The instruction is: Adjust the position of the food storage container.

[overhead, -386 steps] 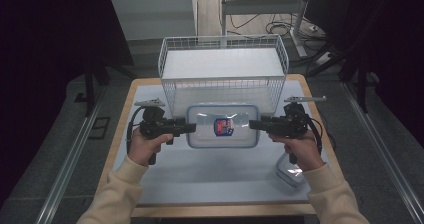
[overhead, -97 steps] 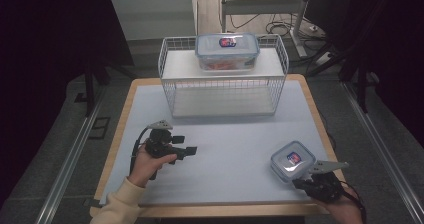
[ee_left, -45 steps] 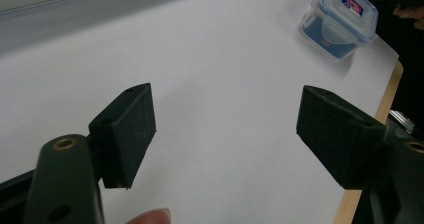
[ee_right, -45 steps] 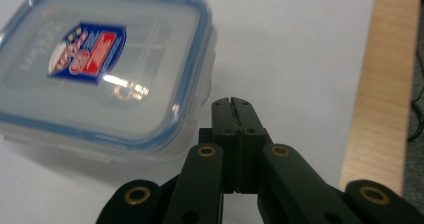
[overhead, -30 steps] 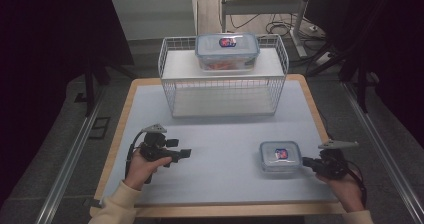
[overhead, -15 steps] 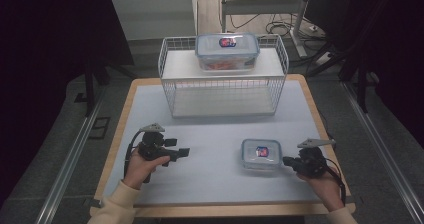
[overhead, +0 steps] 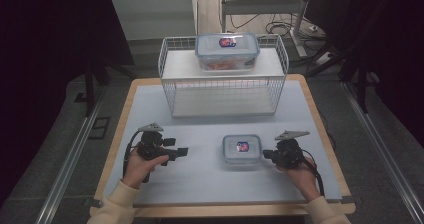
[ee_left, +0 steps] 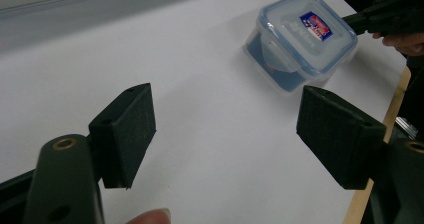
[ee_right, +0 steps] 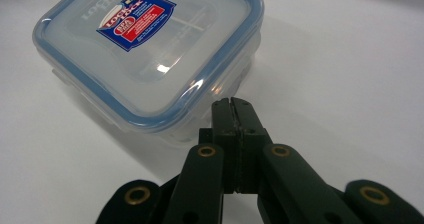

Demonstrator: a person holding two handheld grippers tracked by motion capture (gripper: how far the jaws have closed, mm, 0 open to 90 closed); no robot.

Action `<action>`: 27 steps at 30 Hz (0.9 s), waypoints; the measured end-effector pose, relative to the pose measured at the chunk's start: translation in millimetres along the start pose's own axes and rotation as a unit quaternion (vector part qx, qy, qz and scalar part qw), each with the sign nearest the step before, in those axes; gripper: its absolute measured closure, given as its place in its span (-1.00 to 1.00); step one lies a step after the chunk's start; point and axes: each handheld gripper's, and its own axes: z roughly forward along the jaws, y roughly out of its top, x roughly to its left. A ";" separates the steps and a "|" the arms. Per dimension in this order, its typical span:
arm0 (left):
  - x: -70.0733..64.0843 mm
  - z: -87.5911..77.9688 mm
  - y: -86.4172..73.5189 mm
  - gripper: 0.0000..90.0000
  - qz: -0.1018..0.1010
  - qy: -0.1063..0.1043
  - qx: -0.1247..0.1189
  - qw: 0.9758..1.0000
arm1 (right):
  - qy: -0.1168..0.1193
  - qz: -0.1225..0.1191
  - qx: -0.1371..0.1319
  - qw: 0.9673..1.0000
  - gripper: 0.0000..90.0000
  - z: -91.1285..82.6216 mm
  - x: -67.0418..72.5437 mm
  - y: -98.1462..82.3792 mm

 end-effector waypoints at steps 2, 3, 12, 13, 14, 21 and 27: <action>0.3 -0.1 -0.1 -0.49 0.000 0.000 -0.001 1.000 | 0.004 -0.007 0.003 1.000 0.99 6.5 6.2 4.2; 0.4 -0.1 -0.2 -0.49 -0.001 0.000 0.000 1.000 | 0.009 -0.012 0.004 1.000 0.99 11.8 10.6 7.0; 0.6 0.4 -0.3 -0.49 0.000 0.001 0.001 1.000 | 0.020 -0.021 0.006 1.000 0.99 30.3 24.2 17.2; 0.8 0.6 -0.4 -0.49 0.000 0.002 0.001 1.000 | 0.022 -0.022 0.006 0.999 0.99 34.1 26.3 18.6; 0.8 0.6 -0.4 -0.49 0.000 0.002 0.001 1.000 | 0.022 -0.022 0.006 0.999 0.99 34.1 26.3 18.6; 1.1 2.0 -0.8 -0.49 -0.001 0.003 0.003 1.000 | 0.030 -0.029 0.003 0.999 0.99 44.6 32.6 24.2; 1.2 1.0 -0.8 -0.49 0.000 0.003 0.001 1.000 | 0.028 -0.026 -0.009 0.999 0.99 38.9 30.2 25.9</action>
